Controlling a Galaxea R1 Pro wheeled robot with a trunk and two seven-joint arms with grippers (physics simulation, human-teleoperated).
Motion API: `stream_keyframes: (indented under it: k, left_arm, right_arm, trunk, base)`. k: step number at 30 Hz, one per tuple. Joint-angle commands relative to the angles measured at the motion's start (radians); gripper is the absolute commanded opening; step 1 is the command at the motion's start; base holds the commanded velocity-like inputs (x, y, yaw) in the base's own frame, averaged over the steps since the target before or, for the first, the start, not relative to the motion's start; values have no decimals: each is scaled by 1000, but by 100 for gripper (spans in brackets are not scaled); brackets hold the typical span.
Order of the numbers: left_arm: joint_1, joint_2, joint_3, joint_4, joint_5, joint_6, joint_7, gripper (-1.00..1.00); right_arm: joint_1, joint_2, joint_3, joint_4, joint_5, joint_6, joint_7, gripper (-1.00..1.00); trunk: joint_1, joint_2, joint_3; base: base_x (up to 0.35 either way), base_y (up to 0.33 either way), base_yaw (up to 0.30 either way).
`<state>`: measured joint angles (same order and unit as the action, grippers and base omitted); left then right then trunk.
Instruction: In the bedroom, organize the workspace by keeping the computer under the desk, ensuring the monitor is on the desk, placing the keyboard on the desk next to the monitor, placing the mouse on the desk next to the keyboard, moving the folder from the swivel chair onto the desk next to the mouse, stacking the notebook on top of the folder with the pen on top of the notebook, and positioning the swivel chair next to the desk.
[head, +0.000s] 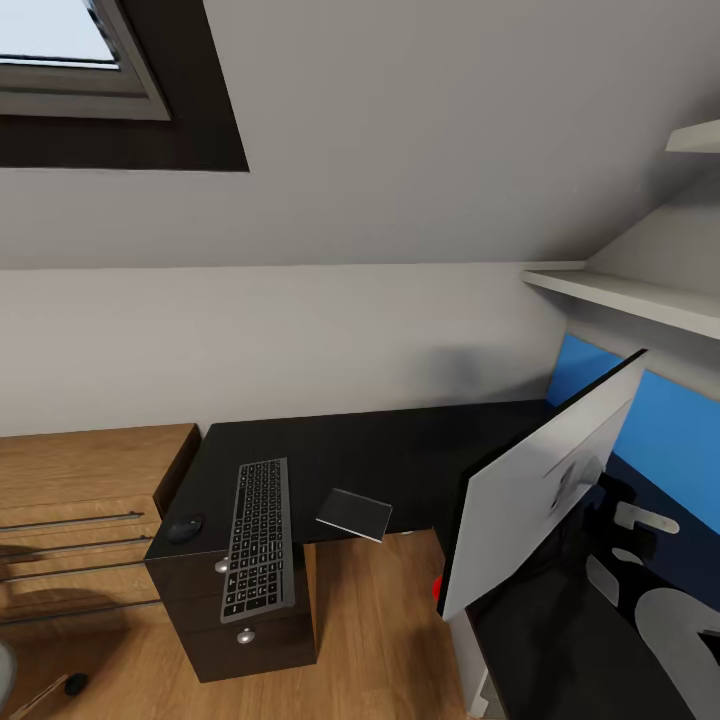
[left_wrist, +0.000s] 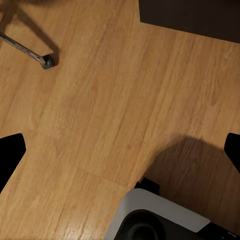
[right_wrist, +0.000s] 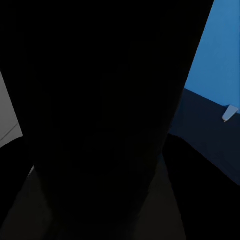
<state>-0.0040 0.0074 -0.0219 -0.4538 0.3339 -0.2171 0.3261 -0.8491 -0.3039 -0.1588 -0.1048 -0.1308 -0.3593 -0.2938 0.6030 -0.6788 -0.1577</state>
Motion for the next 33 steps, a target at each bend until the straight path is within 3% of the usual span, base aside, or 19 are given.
stream_keyframes:
  k: [1,33]
  left_arm:
    - [-1,0,-3,0,7,-3,2,100]
    - [-1,2,-3,-2,7,-2,5,100]
  right_arm:
    - [-1,0,11,2,-11,-3,4,-100]
    - [-1,4,18,1,-10,-2,10,-100]
  trunk:
    - [0,-1,-2]
    - [0,-1,-2]
  base:
    - [0,0,0]
    - [0,0,0]
